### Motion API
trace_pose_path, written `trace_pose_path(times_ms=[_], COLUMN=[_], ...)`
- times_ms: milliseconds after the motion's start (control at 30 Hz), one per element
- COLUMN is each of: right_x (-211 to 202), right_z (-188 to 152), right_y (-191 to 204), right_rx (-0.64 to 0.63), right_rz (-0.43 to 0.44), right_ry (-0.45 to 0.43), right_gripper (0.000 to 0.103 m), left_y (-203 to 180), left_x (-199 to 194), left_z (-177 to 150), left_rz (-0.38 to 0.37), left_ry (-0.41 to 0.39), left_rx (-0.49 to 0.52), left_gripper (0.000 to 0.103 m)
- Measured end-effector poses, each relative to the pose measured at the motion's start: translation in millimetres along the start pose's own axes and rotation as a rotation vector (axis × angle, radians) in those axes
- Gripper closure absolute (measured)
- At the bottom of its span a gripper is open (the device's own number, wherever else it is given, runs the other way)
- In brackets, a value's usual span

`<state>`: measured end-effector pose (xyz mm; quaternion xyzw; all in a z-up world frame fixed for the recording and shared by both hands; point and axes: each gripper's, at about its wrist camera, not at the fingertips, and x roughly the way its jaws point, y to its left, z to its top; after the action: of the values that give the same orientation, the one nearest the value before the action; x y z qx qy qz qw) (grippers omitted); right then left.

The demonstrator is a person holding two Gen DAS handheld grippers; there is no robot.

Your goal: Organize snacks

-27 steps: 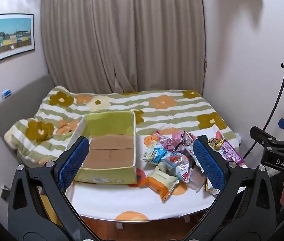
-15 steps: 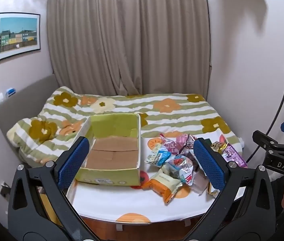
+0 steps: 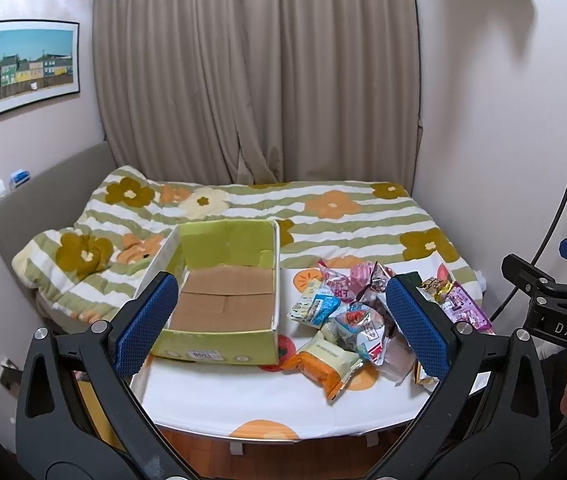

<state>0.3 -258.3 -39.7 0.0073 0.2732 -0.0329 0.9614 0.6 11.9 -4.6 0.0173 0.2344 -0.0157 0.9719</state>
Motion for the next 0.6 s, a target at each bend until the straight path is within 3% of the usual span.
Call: trace_pose_path(times_ms=[600], right_x=[1.6], right_z=[2.8], right_y=[0.3], right_rx=[-0.001], right_rz=[0.005], right_ry=[0.003], right_gripper=[0.0], left_y=[-4.4], left_x=[2.4], left_z=[1.8], left_rz=[-0.007], left_ry=[0.012], left_rx=[0.006], left_gripper=[0.0])
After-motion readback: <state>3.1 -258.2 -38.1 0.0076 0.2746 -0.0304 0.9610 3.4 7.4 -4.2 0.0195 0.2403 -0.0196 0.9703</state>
